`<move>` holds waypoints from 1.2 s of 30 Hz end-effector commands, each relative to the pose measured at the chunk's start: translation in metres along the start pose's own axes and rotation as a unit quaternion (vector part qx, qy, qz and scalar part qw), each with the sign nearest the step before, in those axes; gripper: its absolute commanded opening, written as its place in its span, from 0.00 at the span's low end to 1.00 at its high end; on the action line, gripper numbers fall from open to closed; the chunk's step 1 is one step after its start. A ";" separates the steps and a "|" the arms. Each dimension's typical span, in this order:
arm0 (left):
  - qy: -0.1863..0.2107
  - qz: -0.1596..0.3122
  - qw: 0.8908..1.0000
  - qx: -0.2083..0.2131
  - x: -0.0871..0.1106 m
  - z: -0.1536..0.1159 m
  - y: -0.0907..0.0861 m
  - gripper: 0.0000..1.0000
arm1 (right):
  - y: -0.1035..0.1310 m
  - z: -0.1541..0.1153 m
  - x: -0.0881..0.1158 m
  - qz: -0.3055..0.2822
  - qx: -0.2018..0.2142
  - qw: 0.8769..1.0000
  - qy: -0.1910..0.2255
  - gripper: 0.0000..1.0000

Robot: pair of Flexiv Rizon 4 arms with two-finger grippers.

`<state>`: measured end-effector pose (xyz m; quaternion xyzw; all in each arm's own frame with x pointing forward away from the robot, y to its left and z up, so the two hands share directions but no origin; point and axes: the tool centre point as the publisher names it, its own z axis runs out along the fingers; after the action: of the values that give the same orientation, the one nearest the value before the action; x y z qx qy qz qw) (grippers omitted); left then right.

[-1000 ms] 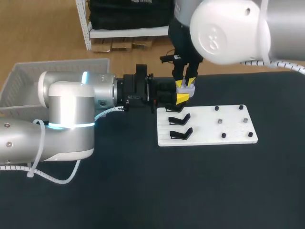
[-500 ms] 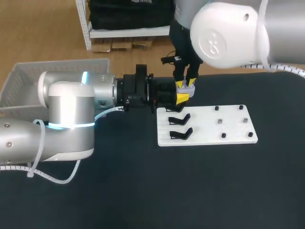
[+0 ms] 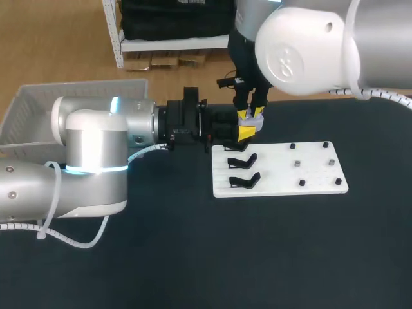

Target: Pick up each earbud case from the left stands, insert the matching earbuds, close the lid, and place the case in the box.

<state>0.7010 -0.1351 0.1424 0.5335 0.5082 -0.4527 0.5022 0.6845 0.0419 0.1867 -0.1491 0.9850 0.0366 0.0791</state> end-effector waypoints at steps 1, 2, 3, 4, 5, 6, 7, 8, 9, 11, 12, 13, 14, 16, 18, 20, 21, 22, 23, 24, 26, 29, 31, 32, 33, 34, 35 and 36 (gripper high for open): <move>-0.003 0.003 1.000 -0.004 0.001 -0.001 -0.001 0.00 | 0.000 0.003 -0.002 0.000 0.004 1.000 0.002 0.00; -0.003 0.003 1.000 -0.004 0.001 -0.001 -0.001 0.00 | 0.000 0.003 -0.001 0.000 0.004 1.000 0.002 0.00; -0.003 0.003 1.000 -0.004 0.001 -0.001 -0.001 0.00 | 0.000 0.004 -0.001 -0.001 0.006 1.000 0.003 0.00; -0.003 0.003 1.000 -0.004 0.001 -0.001 -0.001 0.00 | 0.000 0.004 -0.001 -0.001 0.006 1.000 0.003 0.00; -0.003 0.003 1.000 -0.004 0.001 -0.001 -0.001 0.00 | -0.001 0.005 -0.001 -0.002 0.008 1.000 0.004 0.00; -0.003 0.003 1.000 -0.004 0.001 -0.001 -0.001 0.00 | -0.001 0.005 -0.001 -0.003 0.009 1.000 0.004 0.00; -0.003 0.003 1.000 -0.004 0.001 -0.001 -0.001 0.00 | -0.001 0.005 -0.001 -0.003 0.009 1.000 0.003 0.00; -0.003 0.003 1.000 -0.004 0.001 -0.001 -0.001 0.00 | 0.000 0.005 -0.001 -0.005 0.010 1.000 0.003 0.00; -0.003 0.003 1.000 -0.004 0.001 -0.001 -0.001 0.00 | 0.000 0.005 0.000 -0.005 0.011 1.000 0.003 0.00; -0.003 0.003 1.000 -0.004 0.001 -0.001 -0.001 0.00 | 0.000 0.005 0.000 -0.006 0.012 1.000 0.003 0.00; -0.003 0.003 1.000 -0.004 0.001 -0.001 -0.001 0.00 | 0.000 0.005 0.000 -0.006 0.012 1.000 0.003 0.08; -0.003 0.003 1.000 -0.004 0.001 -0.001 -0.001 0.00 | 0.001 0.005 0.000 -0.006 0.013 1.000 0.003 0.14; -0.003 0.003 1.000 -0.004 0.001 -0.001 -0.001 0.00 | 0.001 0.005 0.000 -0.006 0.013 1.000 0.003 0.16; -0.003 0.003 1.000 -0.004 0.001 -0.001 -0.001 0.00 | 0.001 0.005 0.001 -0.006 0.014 1.000 0.002 0.22; -0.003 0.003 1.000 -0.004 0.001 -0.001 -0.001 0.00 | 0.001 0.005 0.001 -0.005 0.015 1.000 0.002 0.22; -0.003 0.003 1.000 -0.004 0.001 -0.001 -0.001 0.00 | 0.001 0.004 0.001 -0.004 0.015 1.000 0.001 0.24; -0.003 0.003 1.000 -0.004 0.001 -0.001 -0.001 0.00 | 0.001 0.003 0.001 -0.004 0.016 1.000 0.000 0.26; -0.003 0.003 1.000 -0.004 0.001 -0.001 -0.001 0.00 | 0.002 0.003 0.001 -0.004 0.016 1.000 0.000 0.28; -0.003 0.003 1.000 -0.004 0.001 -0.001 -0.001 0.00 | 0.002 0.003 0.001 -0.004 0.016 1.000 0.001 0.31; -0.003 0.003 1.000 -0.004 0.001 -0.001 -0.001 0.00 | 0.002 0.003 0.001 -0.004 0.017 1.000 0.001 0.33; -0.003 0.003 1.000 -0.004 0.001 -0.001 -0.001 0.00 | 0.002 0.003 0.002 -0.003 0.017 1.000 0.001 0.34; -0.003 0.003 1.000 -0.004 0.001 -0.001 -0.001 0.00 | 0.002 0.003 0.002 -0.001 0.018 1.000 0.001 0.35; -0.003 0.003 1.000 -0.004 0.001 -0.001 -0.001 0.00 | 0.002 0.002 0.001 0.000 0.018 1.000 0.001 0.34; -0.003 0.003 1.000 -0.004 0.001 -0.001 -0.001 0.00 | 0.002 0.002 0.001 0.001 0.018 1.000 0.001 0.34; -0.003 0.003 1.000 -0.004 0.001 -0.001 -0.001 0.00 | 0.002 0.002 0.001 0.001 0.018 1.000 0.002 0.34; -0.003 0.003 1.000 -0.004 0.001 -0.001 -0.001 0.00 | 0.003 0.002 0.001 0.001 0.019 1.000 0.003 0.34; -0.003 0.003 1.000 -0.004 0.001 -0.001 -0.001 0.00 | 0.003 0.003 0.001 0.001 0.020 1.000 0.004 0.34; -0.003 0.003 1.000 -0.004 0.001 -0.001 -0.001 0.00 | 0.003 0.003 0.001 0.001 0.020 1.000 0.004 0.33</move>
<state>0.7013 -0.1354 0.1419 0.5335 0.5084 -0.4525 0.5020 0.6824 0.0444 0.1844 -0.1474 0.9857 0.0182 0.0790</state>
